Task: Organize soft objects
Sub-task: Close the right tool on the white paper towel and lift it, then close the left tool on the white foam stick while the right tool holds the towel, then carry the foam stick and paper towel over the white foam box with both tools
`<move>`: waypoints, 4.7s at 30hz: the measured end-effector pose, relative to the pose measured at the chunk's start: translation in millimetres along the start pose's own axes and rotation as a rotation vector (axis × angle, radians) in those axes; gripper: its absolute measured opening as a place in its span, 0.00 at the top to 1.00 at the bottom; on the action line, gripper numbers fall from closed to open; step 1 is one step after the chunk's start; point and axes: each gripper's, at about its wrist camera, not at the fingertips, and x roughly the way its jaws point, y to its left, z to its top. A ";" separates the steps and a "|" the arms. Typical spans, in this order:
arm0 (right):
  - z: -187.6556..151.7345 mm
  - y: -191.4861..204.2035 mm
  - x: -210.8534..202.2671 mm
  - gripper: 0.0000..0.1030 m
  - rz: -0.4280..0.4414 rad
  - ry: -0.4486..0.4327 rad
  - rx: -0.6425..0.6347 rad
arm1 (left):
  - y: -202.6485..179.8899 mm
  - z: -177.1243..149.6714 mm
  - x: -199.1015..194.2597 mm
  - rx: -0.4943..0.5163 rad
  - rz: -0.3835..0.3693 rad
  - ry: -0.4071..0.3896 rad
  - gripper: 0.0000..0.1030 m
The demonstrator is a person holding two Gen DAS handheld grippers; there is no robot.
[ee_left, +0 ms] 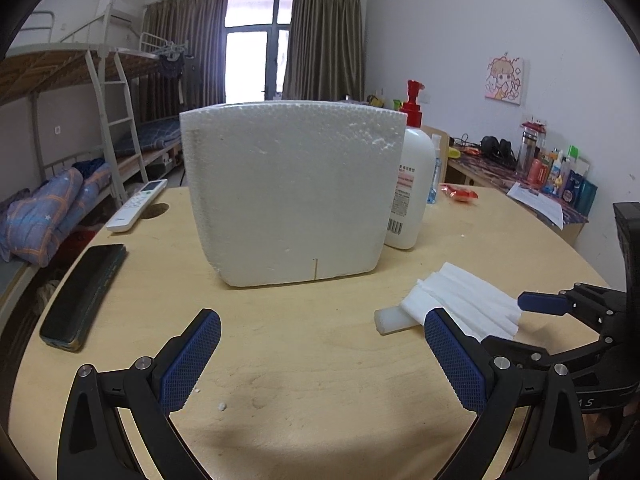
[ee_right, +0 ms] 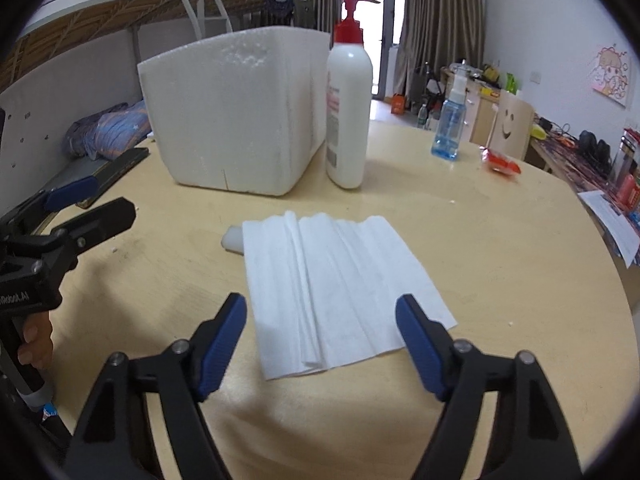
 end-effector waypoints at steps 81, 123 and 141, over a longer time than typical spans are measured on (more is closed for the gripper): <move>-38.8 -92.7 -56.2 0.89 -0.135 -0.048 0.277 | -65.3 13.5 96.2 0.503 -0.375 0.336 0.84; 13.2 -34.8 -106.2 0.89 -0.088 -0.319 0.142 | -17.1 42.2 -65.1 0.099 -0.145 -0.106 0.88; 42.4 19.7 -113.2 0.89 0.050 -0.425 -0.002 | 26.0 39.0 -120.8 0.042 0.022 -0.241 0.88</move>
